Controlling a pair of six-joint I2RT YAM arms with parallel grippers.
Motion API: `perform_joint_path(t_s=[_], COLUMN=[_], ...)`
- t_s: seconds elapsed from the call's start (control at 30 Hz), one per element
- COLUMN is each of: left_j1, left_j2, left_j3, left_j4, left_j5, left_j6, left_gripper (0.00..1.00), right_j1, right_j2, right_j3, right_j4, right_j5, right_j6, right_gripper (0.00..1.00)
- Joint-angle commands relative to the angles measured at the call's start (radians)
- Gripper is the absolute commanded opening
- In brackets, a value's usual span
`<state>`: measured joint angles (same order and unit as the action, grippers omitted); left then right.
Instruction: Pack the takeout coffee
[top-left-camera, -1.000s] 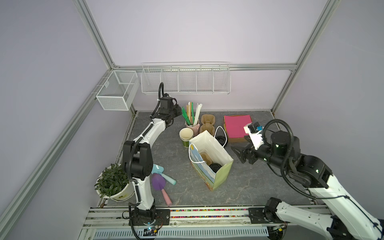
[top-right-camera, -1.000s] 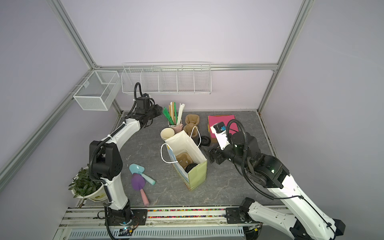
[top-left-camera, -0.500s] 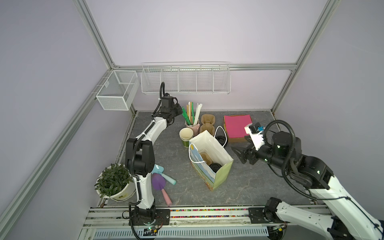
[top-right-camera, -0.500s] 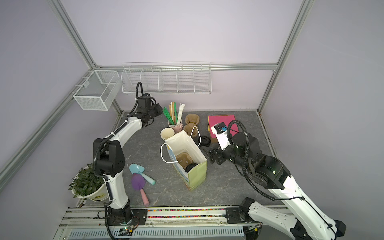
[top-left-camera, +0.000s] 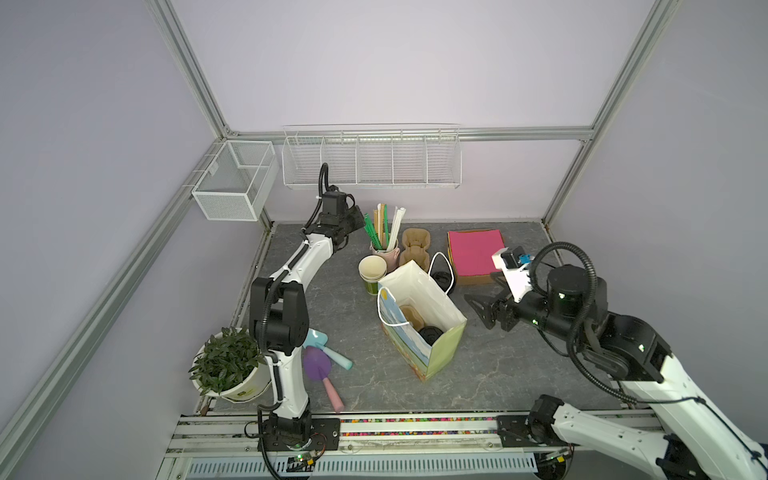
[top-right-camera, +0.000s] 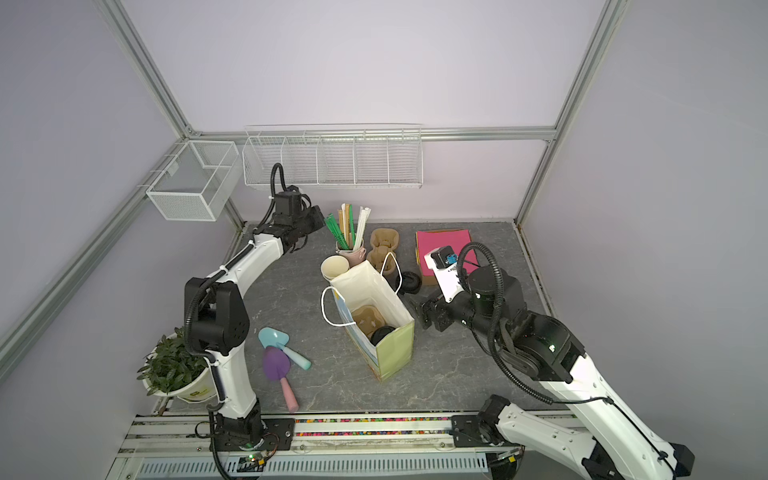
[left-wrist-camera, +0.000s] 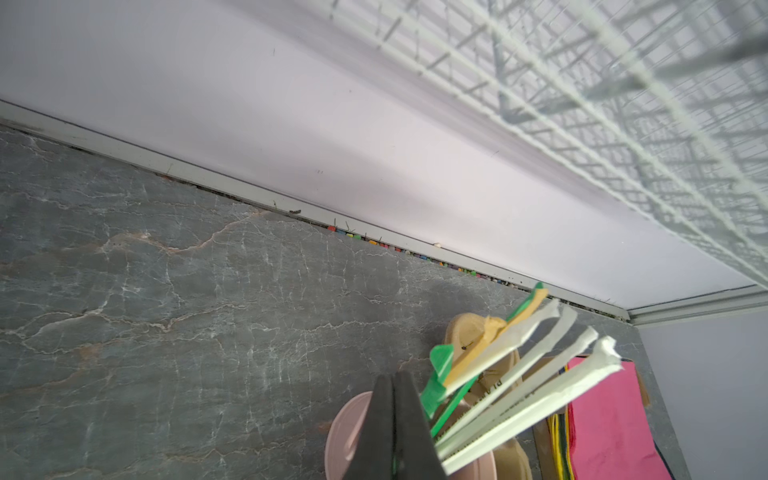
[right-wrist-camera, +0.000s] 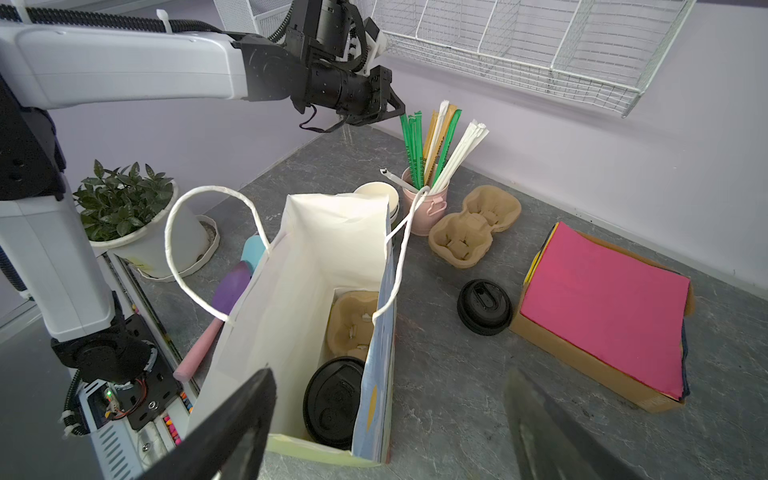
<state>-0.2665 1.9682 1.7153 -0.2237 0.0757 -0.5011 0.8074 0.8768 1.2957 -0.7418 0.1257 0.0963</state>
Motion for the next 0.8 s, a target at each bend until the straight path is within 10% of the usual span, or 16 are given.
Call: perform_joint_path(t_s=[0.0, 0.77], left_j1=[0.005, -0.087], left_j2=[-0.101, -0.542], left_j3=[0.032, 0.177], left_j4=[-0.003, -0.232], left_j5=[-0.014, -0.004], left_j6=[0.006, 0.100], left_gripper=[0.00, 0.00], right_j1=[-0.004, -0.046], right_j2=[-0.014, 0.126], right_j3=[-0.018, 0.100], right_j4=[0.024, -0.066], right_j5=[-0.008, 0.175], right_j6=[-0.014, 0.122], right_gripper=[0.88, 0.88])
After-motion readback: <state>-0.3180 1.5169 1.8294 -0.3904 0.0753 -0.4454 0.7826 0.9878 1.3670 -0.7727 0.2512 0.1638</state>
